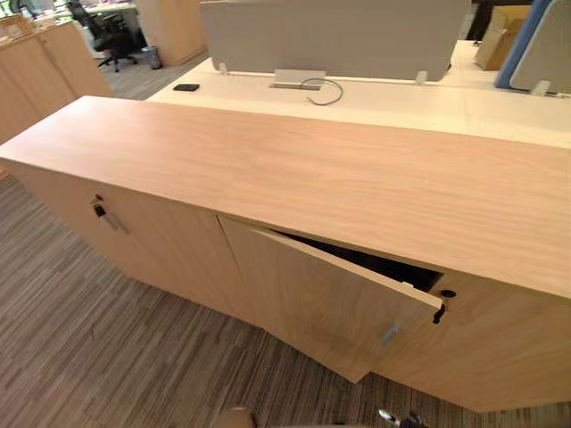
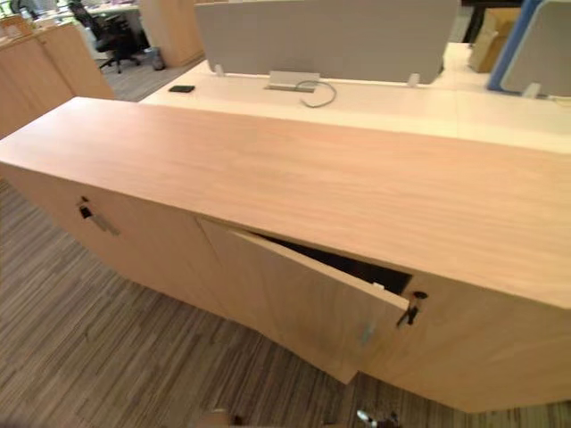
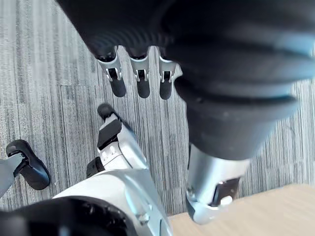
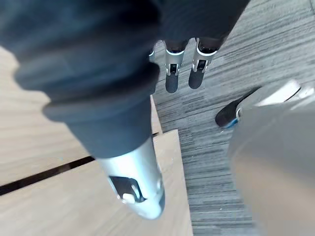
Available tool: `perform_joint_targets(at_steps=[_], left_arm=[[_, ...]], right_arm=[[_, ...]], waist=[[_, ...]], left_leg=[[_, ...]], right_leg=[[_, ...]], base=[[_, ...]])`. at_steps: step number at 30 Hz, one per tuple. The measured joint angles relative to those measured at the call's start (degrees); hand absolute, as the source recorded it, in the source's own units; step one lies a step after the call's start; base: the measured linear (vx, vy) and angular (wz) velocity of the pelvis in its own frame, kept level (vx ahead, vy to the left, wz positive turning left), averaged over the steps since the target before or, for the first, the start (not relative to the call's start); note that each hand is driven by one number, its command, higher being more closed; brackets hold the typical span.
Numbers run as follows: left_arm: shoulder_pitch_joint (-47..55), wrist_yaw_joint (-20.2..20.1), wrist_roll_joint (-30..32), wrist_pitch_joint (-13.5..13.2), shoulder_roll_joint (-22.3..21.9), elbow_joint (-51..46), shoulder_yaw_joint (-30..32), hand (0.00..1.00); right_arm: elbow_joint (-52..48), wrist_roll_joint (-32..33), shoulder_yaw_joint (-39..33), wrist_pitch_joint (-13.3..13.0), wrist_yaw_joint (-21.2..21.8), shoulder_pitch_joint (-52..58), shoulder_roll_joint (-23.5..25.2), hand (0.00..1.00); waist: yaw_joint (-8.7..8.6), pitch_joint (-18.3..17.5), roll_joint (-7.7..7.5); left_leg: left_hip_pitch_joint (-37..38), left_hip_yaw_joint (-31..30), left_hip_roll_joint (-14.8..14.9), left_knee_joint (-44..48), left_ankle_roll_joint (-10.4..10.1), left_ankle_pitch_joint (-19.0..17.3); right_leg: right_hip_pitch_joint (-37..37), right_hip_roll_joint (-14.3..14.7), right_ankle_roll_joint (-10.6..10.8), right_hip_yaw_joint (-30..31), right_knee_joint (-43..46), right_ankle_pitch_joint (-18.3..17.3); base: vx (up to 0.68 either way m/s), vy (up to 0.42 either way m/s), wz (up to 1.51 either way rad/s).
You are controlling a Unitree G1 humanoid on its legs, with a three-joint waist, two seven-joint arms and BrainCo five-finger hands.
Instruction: Walk over to the cabinet, pick up the folder, carry it to the office cabinet, place the folder inside the office cabinet, then close the office cabinet door
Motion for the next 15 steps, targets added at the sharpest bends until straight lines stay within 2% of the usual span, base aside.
perform_joint_targets(at_steps=[1,2,3,4,6,7,8,9,11,13,15], left_arm=[[0.05,-0.24,1.38,-0.03,-0.84,-0.48,0.23,0.00],[-0.33,-0.36,1.68,-0.02,-0.51,-0.59,0.73,0.00],[-0.47,-0.39,4.17,-0.21,0.26,-2.46,0.57,0.00],[-1.42,-0.38,6.94,-0.72,0.78,-4.17,-0.25,0.00],[-2.77,0.19,13.23,-1.53,1.98,-5.31,-3.49,0.00],[-4.04,0.49,16.27,-1.70,3.05,-5.61,-6.72,0.00],[-4.66,0.76,17.54,-1.88,3.59,-5.85,-8.73,0.00],[-6.23,1.16,19.18,-2.13,4.58,-6.17,-13.04,0.00],[-9.22,1.40,19.26,-2.31,4.70,-6.14,-18.86,0.00],[-12.41,1.86,18.58,-3.38,4.01,-6.59,-24.99,0.00],[-13.31,1.94,17.54,-3.87,3.85,-7.02,-27.73,0.00]], right_arm=[[-1.04,0.00,0.89,-0.06,0.26,0.37,0.41,0.00],[-0.90,0.00,1.41,0.07,0.25,0.36,1.20,0.00],[-1.86,0.02,2.04,-0.09,0.43,1.16,2.96,0.00],[-2.40,-0.01,2.13,-0.10,0.42,1.49,4.01,0.00],[-2.38,-0.04,2.18,-0.10,0.30,1.41,4.34,0.00],[-1.92,0.03,1.99,-0.13,0.28,1.41,4.35,0.00],[-1.48,0.04,1.88,-0.26,0.27,1.35,4.35,0.00],[-0.80,0.12,1.74,-0.49,0.22,1.25,4.31,0.00],[0.30,0.13,1.20,-0.89,0.00,1.34,4.17,0.00],[1.98,0.17,0.09,-1.10,-0.33,1.13,3.71,0.00],[2.83,0.16,-0.41,-1.24,-0.36,0.99,3.56,0.00]], waist=[[0.07,-0.48,1.45],[0.21,-0.50,0.82],[0.01,-1.15,-1.20],[-0.21,-1.82,-2.53],[-0.27,-2.36,-2.94],[-0.33,-2.64,-3.08],[-0.31,-2.85,-3.00],[-0.28,-3.12,-3.09],[-0.61,-3.68,-3.25],[-1.18,-4.36,-3.32],[-1.86,-4.52,-3.51]], left_leg=[[0.57,-0.80,0.07,-5.43,3.44,3.95],[1.31,0.16,-0.06,-5.41,3.77,3.30],[3.26,1.34,-1.66,-9.22,4.18,3.56],[4.13,2.46,-2.92,-12.43,4.47,4.58],[5.04,3.75,-4.11,-15.66,4.92,5.40],[6.00,4.35,-4.76,-17.52,4.96,5.74],[6.43,4.68,-4.87,-18.34,4.49,6.15],[7.59,5.34,-5.05,-19.80,4.85,6.74],[9.22,5.57,-5.39,-21.55,4.88,7.16],[10.66,4.13,-4.76,-22.14,4.96,7.24],[11.73,3.14,-4.07,-22.38,4.94,7.24]], right_leg=[[-0.13,1.91,0.61,0.38,1.20,-1.22],[-0.06,1.49,0.77,1.24,1.94,-1.91],[-0.05,0.16,0.92,0.78,2.02,-2.17],[-0.80,-1.26,1.31,0.79,1.92,-2.11],[-1.44,-2.48,1.57,0.84,0.95,-1.90],[-1.13,-3.12,2.39,0.87,0.09,-1.40],[-1.09,-3.18,2.57,0.87,-0.28,-1.25],[-0.88,-3.25,3.17,0.79,-0.76,-0.82],[0.28,-3.17,3.67,0.33,-1.85,-0.44],[1.50,-2.25,2.69,-0.47,-2.40,0.28],[2.96,-1.55,2.57,-0.50,-3.67,1.40]], base=[[0.07,0.156,-0.61],[0.12,0.139,-0.41],[0.14,0.125,-0.22],[0.14,0.105,-0.14],[0.17,0.096,-0.20],[0.22,0.079,-0.22],[0.20,0.033,-0.25],[0.21,0.022,-0.26],[0.21,0.005,-0.13],[0.23,-0.030,-0.02],[0.13,-0.048,-0.09]])
